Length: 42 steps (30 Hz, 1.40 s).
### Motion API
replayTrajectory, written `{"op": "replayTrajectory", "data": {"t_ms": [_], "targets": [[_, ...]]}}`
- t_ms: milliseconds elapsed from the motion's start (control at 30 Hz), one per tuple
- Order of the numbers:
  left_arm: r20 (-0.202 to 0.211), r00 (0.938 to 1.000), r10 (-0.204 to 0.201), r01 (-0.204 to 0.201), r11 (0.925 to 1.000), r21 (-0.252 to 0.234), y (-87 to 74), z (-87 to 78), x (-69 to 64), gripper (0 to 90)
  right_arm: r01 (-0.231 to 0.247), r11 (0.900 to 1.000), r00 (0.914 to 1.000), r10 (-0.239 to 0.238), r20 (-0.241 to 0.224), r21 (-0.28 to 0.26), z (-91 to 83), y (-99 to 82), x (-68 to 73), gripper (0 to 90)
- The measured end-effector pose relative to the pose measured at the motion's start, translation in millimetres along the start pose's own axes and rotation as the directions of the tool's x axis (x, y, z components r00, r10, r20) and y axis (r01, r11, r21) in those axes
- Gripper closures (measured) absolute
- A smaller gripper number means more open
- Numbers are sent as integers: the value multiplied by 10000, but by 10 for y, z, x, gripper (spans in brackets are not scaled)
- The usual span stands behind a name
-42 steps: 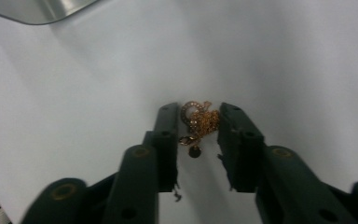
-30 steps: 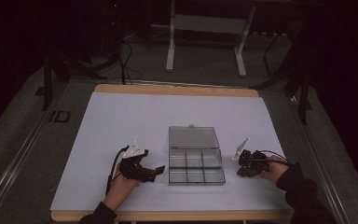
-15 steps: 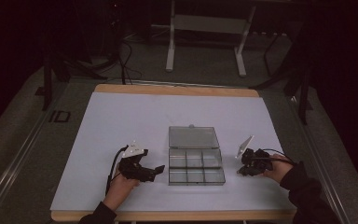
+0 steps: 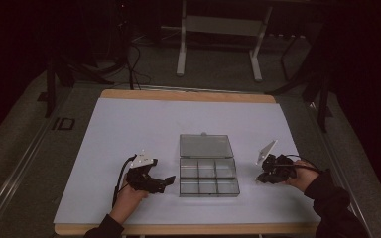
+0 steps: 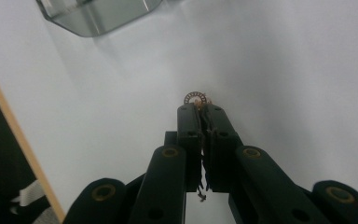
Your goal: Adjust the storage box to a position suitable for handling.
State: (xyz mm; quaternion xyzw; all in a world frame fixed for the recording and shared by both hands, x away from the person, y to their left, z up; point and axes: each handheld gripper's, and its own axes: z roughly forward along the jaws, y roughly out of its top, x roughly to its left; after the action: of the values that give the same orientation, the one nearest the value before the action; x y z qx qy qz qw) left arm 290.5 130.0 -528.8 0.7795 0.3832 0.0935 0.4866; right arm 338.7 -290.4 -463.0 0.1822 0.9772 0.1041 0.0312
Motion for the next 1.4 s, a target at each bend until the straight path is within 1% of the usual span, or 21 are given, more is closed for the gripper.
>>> {"op": "replayTrajectory", "data": {"t_ms": [67,133,367,533,767,867,967,1000,1067,1233,1400], "targets": [[5,10000,-2,2,10000,-21,2,-1,1,33,45,9999,10000,-44,55,-94,-37,-2,-6,865],[38,10000,-22,22,10000,-57,2,-4,4,33,-12,9999,10000,13,29,-126,-81,1,-13,865],[29,10000,-81,81,9999,-68,-6,-2,17,33,82,9991,9997,-71,253,-417,-224,28,-32,865],[32,10000,-90,90,9999,-53,-5,5,16,33,126,9983,9996,-111,278,-565,-302,70,-54,865],[51,10000,-44,44,10000,-83,1,4,10,33,294,9968,9989,-265,397,-739,-436,164,-90,865],[15,10000,-48,48,9999,-96,0,2,13,33,393,9964,9980,-353,533,-758,-506,223,-88,865],[7,10000,-37,37,10000,-91,-1,-1,12,33,570,9948,9965,-515,657,-840,-571,286,-81,864],[14,10000,-38,38,9999,-97,-1,-3,12,33,634,9941,9963,-579,632,-876,-588,307,-78,864],[21,10000,-39,39,9999,-98,1,-6,11,33,830,9921,9946,-766,701,-936,-613,353,-67,864],[57,10000,-52,52,9999,-92,-5,-6,10,33,1056,9891,9935,-1005,537,-1023,-628,455,-52,864],[55,10000,-32,33,9999,-108,-3,-11,8,33,1205,9856,9924,-1167,380,-1189,-607,536,-76,864]]}}
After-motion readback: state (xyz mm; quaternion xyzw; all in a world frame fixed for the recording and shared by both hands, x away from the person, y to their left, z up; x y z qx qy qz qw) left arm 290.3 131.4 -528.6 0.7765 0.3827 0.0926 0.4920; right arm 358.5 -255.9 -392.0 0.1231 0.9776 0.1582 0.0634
